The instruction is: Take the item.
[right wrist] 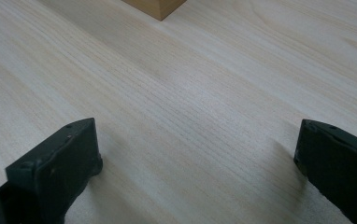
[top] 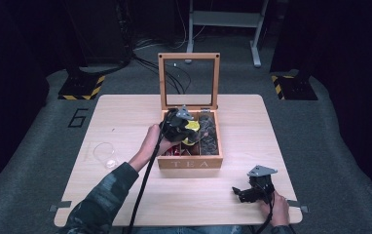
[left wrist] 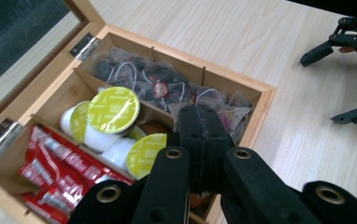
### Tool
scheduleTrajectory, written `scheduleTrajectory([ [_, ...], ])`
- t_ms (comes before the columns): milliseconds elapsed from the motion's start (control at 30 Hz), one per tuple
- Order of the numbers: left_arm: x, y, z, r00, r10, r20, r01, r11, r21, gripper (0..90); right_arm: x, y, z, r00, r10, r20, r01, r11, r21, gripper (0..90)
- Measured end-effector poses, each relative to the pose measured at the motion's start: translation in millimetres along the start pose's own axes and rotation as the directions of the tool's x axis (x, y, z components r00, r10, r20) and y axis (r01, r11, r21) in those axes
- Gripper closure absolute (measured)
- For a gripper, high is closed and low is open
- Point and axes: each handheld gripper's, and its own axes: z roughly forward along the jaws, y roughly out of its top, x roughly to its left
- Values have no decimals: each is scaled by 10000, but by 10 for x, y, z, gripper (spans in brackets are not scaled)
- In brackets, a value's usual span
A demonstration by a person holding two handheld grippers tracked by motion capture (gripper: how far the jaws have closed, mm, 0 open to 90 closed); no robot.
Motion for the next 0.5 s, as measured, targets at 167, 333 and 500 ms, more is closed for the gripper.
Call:
scheduleTrajectory([
  [167,65,-88,-164,9997,-54,-246,56,10000,62,898,0,0,0,10000,2,0,-2,10000,-1,0],
  [333,112,-150,-292,9992,-72,-394,72,10000,5,898,1,0,1,10000,13,4,-13,10000,-12,0],
  [500,163,-242,-472,9975,-230,-662,222,9997,-125,897,1,0,0,10000,9,0,-9,10000,-1,0],
])
